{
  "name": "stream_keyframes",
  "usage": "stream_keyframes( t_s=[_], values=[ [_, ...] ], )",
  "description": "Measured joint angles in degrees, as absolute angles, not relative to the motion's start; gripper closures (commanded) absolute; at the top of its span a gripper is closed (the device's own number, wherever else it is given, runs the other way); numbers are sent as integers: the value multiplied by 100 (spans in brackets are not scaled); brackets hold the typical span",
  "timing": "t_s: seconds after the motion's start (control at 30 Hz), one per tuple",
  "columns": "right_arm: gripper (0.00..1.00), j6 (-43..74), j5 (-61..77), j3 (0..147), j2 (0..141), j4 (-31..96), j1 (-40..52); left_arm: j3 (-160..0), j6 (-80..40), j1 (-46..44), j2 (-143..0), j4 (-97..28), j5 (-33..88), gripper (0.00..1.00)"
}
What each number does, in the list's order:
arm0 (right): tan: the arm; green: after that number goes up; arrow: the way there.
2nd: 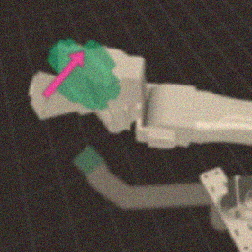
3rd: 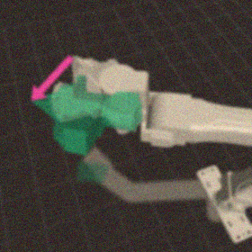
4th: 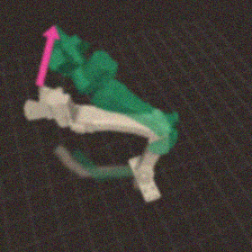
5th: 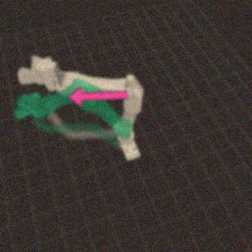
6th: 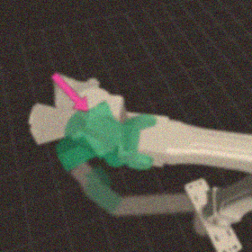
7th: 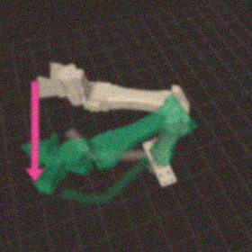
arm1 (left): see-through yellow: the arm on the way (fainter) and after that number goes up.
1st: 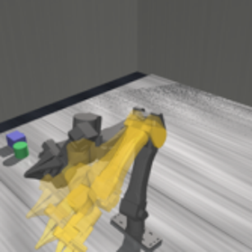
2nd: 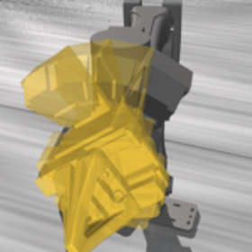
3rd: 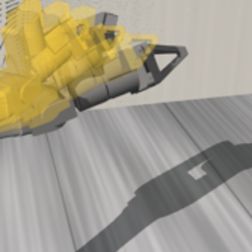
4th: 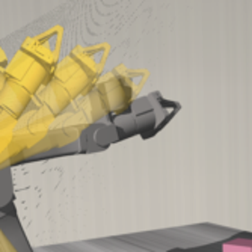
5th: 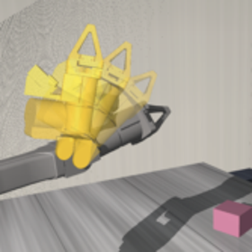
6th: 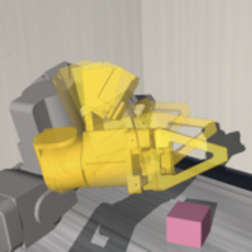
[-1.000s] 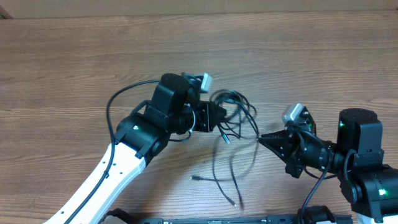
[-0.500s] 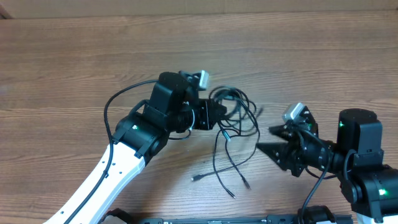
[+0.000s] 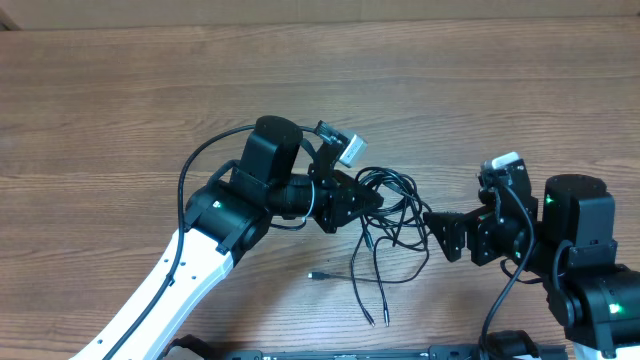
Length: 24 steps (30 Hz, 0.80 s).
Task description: Untangle cables
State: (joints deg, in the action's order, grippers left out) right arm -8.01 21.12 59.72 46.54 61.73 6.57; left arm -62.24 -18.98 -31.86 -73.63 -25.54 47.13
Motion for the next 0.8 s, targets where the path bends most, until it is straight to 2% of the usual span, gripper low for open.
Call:
stream_keyframes(
  t_s=[0.63,0.8],
  values=[
    [0,180,1103,5975,4814,6169,766,-6224,-1385,-3264,-7369,-2482,6215,96],
    [0,1072,-309,5972,5133,6606,705,-6224,-1225,-3262,-7387,-2528,6694,96]
  ],
)
